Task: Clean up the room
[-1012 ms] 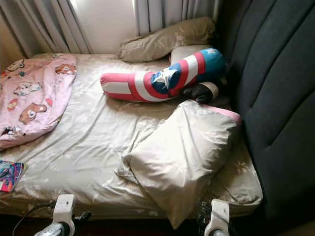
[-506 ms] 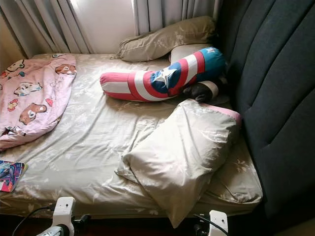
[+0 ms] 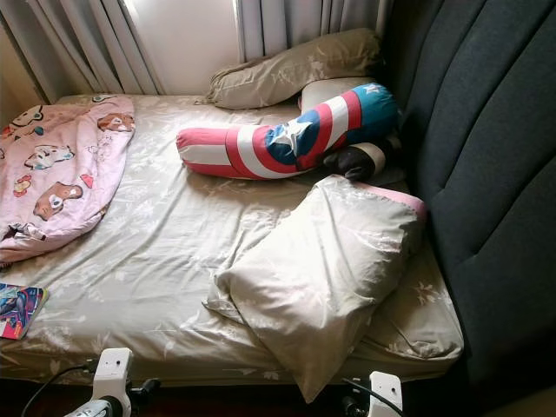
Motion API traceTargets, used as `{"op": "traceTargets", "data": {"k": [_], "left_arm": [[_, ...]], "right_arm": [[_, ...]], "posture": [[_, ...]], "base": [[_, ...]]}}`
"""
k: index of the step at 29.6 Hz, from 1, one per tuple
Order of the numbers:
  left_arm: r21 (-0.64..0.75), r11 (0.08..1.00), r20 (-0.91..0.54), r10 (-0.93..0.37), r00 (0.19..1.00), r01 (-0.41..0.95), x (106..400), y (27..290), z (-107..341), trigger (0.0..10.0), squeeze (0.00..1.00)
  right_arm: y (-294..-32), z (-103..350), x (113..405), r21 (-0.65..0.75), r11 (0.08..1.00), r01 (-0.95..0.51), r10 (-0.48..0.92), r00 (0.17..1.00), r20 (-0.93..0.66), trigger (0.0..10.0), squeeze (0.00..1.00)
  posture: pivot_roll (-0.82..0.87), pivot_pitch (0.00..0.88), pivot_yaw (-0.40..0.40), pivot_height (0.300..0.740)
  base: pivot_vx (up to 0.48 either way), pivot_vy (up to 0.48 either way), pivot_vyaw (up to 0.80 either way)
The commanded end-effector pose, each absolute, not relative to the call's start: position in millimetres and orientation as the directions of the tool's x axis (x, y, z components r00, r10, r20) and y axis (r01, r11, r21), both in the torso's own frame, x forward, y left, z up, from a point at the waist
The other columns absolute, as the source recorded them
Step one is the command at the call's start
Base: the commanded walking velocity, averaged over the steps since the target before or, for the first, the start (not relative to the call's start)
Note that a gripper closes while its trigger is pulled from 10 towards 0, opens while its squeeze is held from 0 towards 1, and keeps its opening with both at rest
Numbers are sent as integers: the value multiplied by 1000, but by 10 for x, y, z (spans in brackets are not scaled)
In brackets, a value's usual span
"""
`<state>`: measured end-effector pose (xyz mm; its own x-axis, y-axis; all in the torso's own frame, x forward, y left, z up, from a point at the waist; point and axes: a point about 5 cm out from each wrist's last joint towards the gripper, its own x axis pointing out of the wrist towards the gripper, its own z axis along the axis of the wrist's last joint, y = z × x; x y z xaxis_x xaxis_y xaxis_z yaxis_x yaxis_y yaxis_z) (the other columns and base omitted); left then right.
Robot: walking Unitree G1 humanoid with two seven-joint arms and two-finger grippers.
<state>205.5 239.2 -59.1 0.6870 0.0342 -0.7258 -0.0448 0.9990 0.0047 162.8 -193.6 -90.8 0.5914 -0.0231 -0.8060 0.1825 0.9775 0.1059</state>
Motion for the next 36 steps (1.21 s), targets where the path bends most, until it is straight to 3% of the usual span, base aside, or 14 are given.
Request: {"op": "traceTargets", "data": {"k": [1,5,24,36], "left_arm": [[-15,997,-743,42,668,-79,1940,2363,-664,10000,0],[-45,993,-754,38,656,-109,1850,2275,-732,10000,0],[-39,990,-724,65,687,-135,1908,2310,-687,10000,0],[-70,993,-633,30,774,-96,1971,2345,-596,10000,0]], "right_arm": [[-1984,-945,1512,89,981,171,-25,570,-821,10000,0],[-2089,-953,1434,82,981,175,-32,566,-824,10000,0],[-2007,-891,1606,129,976,175,-8,624,-781,10000,0],[-1978,-612,2124,306,917,258,-16,787,-617,10000,0]], "posture": [[53,0,-91,740],[48,0,-90,740],[61,0,-93,740],[76,50,-63,740]], "base": [[289,0,0],[304,0,0],[305,0,0],[0,0,0]]}}
